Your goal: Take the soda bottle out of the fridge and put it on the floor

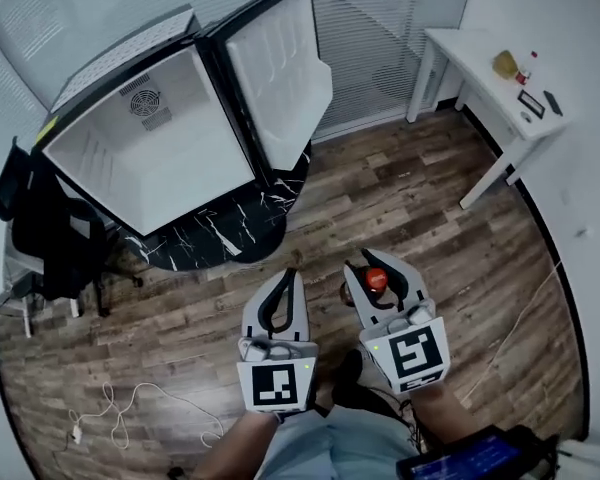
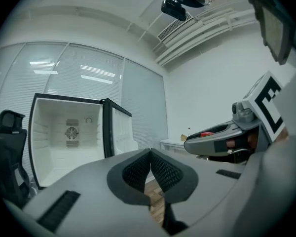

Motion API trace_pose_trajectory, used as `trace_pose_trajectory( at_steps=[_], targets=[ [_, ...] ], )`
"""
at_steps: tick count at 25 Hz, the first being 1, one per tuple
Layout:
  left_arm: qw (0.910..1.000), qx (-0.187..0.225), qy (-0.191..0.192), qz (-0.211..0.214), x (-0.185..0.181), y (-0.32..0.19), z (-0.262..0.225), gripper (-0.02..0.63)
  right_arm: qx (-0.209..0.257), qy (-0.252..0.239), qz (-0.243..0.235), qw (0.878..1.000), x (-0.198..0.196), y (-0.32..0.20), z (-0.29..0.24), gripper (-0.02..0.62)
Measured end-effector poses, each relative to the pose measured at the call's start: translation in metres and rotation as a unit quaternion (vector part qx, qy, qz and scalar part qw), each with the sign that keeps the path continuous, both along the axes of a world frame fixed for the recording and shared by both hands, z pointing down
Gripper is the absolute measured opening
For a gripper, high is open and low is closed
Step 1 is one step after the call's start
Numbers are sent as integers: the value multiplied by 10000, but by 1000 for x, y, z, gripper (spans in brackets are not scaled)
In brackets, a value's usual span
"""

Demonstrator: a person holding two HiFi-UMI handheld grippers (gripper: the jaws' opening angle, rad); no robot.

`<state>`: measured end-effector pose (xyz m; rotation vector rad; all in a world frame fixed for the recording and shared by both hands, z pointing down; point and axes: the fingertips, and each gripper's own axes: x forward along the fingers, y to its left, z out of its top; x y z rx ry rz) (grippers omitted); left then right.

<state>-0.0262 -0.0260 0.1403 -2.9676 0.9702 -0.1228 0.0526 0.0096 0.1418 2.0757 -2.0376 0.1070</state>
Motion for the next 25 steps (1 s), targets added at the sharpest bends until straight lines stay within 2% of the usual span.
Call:
trace_pose_trajectory(
  at_steps=[4,12,18,22,25],
  targets=[
    [9984,-30,-24,566,50,25,6,15,-272,-49,669,9974,49,42,13,115],
    [9904,14,-23,1384,119,61,10,15,-104,-86,1605,9869,113,94,18,115],
    [9865,-152,-91,1626,149,71,27,15,-123,-126,1840,9828,134,108,35,115],
    [9841,-371,-150,1728,163,72,45,15,-416,-391,1858,9809,138,111,59,115],
    [9824,-387,-328,1796,170,69,64,15,-385,-418,1926,9796,144,109,76,115]
  ],
)
